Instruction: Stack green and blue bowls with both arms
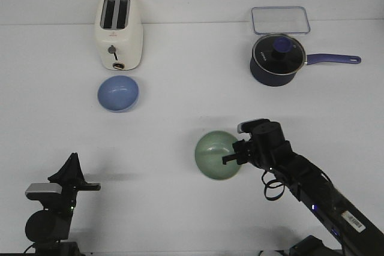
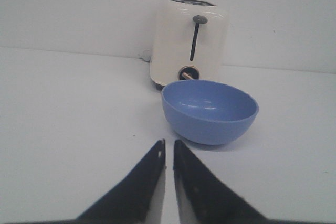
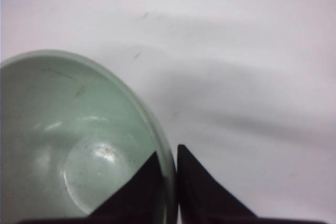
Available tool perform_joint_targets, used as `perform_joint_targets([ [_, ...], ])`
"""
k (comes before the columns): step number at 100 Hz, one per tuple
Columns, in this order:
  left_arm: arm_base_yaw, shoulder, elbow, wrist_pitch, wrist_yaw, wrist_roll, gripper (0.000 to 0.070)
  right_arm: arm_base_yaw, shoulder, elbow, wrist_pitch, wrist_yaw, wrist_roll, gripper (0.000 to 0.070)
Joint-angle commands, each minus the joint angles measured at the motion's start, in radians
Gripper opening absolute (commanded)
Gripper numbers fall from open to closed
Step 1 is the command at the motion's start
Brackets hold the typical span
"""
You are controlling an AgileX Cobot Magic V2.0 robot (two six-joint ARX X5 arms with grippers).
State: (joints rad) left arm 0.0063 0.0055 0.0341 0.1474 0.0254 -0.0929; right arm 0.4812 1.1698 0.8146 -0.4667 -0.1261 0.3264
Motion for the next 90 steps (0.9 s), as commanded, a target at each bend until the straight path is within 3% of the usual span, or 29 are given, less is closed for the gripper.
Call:
perform_joint_targets([
  [1, 0.002, -0.001, -0.018, 0.011, 0.001, -0.001, 0.0015, 0.037, 0.031, 0.007, 0.016, 0.007, 0.034, 0.0],
  [43, 0.002, -0.001, -0.018, 0.011, 0.001, -0.002, 0.0015, 0.135, 0.196, 0.004, 0.051, 0.048, 0.026, 0.0003],
  [48, 0.002, -0.001, -0.018, 0.011, 0.001, -0.002, 0.0015, 0.135, 0.208, 0.004, 0.051, 0.047, 0.014, 0.0057],
  [58, 0.002, -0.001, -0.018, 0.011, 0.001, -0.007, 0.0015, 0.135, 0.207, 0.004, 0.056, 0.048, 0.008, 0.0285],
  [63, 0.002, -0.001, -0.018, 0.012, 0.001, -0.015, 0.0015, 0.129, 0.196, 0.004, 0.058, 0.048, 0.007, 0.0323],
  [84, 0.002, -0.001, -0.008, 0.015, 0.001, -0.366, 0.0012, 0.031, 0.043, 0.004, 0.076, 0.049, -0.031, 0.0325],
  [90, 0.002, -0.001, -0.002, 0.01, 0.001, -0.421, 0.0012, -0.005, -0.005, 0.004, 0.073, 0.049, -0.05, 0.0325],
])
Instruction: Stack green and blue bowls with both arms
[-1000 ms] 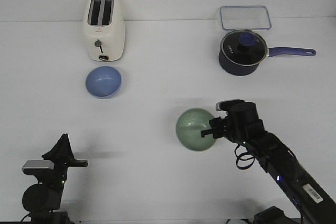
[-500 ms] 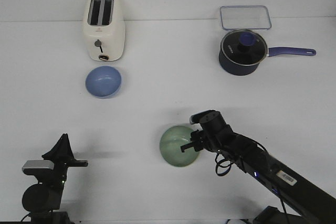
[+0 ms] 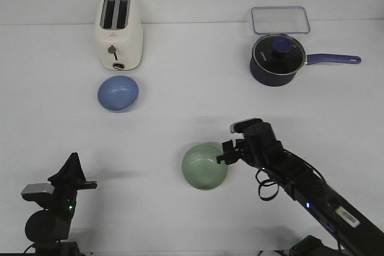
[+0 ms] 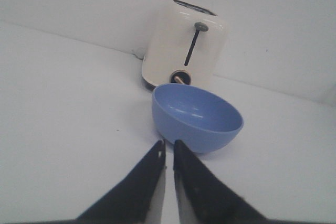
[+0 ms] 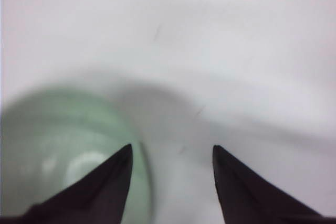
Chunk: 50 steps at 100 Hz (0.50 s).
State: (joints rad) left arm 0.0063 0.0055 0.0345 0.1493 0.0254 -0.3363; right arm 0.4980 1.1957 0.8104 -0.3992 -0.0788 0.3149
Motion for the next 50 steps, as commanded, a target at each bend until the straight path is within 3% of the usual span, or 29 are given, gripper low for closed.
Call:
perform_joint_targets([
  [1, 0.002, -0.001, 0.0, 0.006, 0.001, -0.184, 0.0012, -0.029, -0.04, 0.008, 0.005, 0.002, -0.042, 0.0325],
  [13, 0.002, 0.001, 0.027, -0.002, 0.001, -0.226, 0.0013, -0.099, -0.146, -0.039, 0.03, 0.002, -0.044, 0.0325],
  [27, 0.002, 0.056, 0.121, -0.087, 0.001, -0.22, 0.0016, -0.144, -0.296, -0.202, 0.135, 0.002, -0.024, 0.0324],
  [50, 0.002, 0.415, 0.372, -0.19, 0.0, -0.098, 0.0015, -0.171, -0.427, -0.316, 0.154, 0.003, -0.021, 0.0324],
])
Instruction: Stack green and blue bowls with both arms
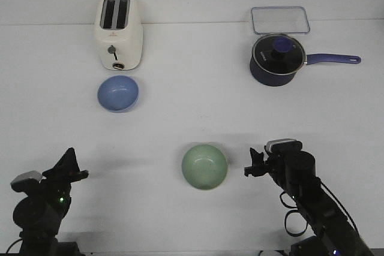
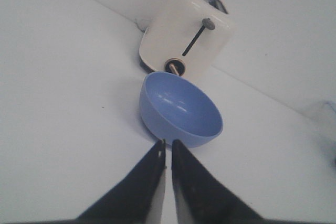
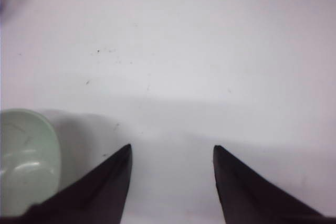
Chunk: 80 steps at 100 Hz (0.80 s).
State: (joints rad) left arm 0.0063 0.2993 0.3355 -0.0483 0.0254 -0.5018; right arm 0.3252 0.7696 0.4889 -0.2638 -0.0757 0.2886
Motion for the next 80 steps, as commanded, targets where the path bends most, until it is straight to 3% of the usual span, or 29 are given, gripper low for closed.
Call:
perform_joint_targets([
  [1, 0.002, 0.141, 0.082, 0.008, 0.0, 0.073, 0.0015, 0.002, -0.002, 0.005, 0.018, 0.0, 0.005, 0.0324],
  [15, 0.002, 0.461, 0.261, -0.007, 0.006, 0.118, 0.0014, 0.002, -0.002, 0.005, 0.017, -0.001, 0.005, 0.0324],
  [26, 0.002, 0.694, 0.389, -0.01, 0.095, 0.151, 0.0044, 0.002, -0.002, 0.005, 0.016, -0.001, 0.006, 0.0324],
  [30, 0.002, 0.771, 0.43, -0.009, 0.119, 0.157, 0.0131, 0.002, -0.003, 0.005, 0.013, -0.001, 0.006, 0.0324],
  [40, 0.002, 0.945, 0.528, -0.007, 0.134, 0.158, 0.0465, 0.002, -0.002, 0.005, 0.001, -0.002, 0.006, 0.0324],
  [45, 0.002, 1.019, 0.572, -0.003, 0.134, 0.159, 0.0556, 0.002, -0.002, 0.005, -0.002, -0.002, 0.006, 0.0324],
  [73, 0.007, 1.365, 0.811, 0.002, 0.132, 0.188, 0.0535, 0.002, -0.003, 0.005, -0.022, -0.002, 0.006, 0.0324],
  [80, 0.007, 1.433, 0.864, -0.005, 0.133, 0.188, 0.0491, 0.002, -0.003, 0.005, -0.027, -0.002, 0.005, 0.0324],
])
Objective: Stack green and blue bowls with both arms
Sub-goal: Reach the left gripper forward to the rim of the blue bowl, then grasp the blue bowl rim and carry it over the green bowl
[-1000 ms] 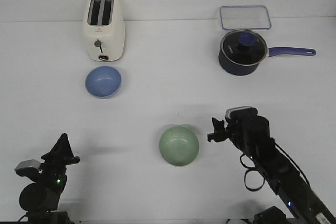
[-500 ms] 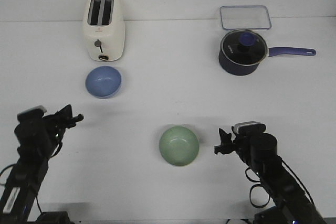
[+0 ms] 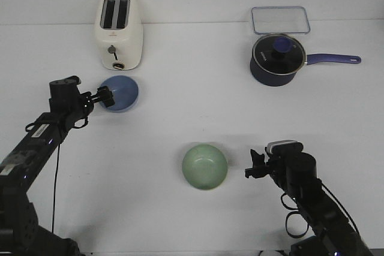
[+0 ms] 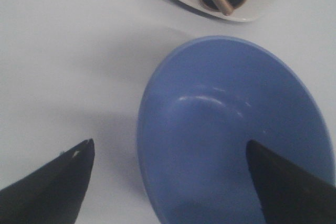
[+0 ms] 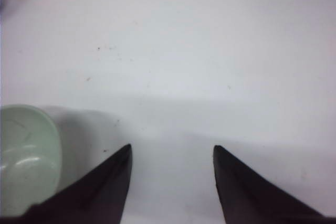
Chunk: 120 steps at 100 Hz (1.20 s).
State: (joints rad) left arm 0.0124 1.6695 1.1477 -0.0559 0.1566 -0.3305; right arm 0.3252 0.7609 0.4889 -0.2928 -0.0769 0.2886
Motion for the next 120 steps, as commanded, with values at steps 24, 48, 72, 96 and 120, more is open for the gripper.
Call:
perform_joint_targets([
  [24, 0.0, 0.162, 0.122, -0.003, 0.002, 0.015, 0.0015, 0.002, 0.006, 0.005, -0.01, -0.001, 0.005, 0.0324],
  [48, 0.0, 0.081, 0.125, -0.095, 0.082, 0.014, 0.0013, 0.002, 0.006, 0.005, -0.016, -0.001, 0.005, 0.0324],
  [72, -0.056, -0.121, 0.12, -0.246, 0.232, 0.077, 0.0013, 0.002, 0.006, 0.005, -0.015, -0.001, 0.005, 0.0324],
  [96, -0.28, -0.274, 0.026, -0.299, 0.324, 0.113, 0.0013, 0.002, 0.006, 0.005, -0.014, 0.002, 0.003, 0.0324],
  [120, -0.553, -0.253, -0.058, -0.203, 0.282, 0.098, 0.0013, 0.002, 0.006, 0.005, -0.014, 0.006, 0.002, 0.0324],
])
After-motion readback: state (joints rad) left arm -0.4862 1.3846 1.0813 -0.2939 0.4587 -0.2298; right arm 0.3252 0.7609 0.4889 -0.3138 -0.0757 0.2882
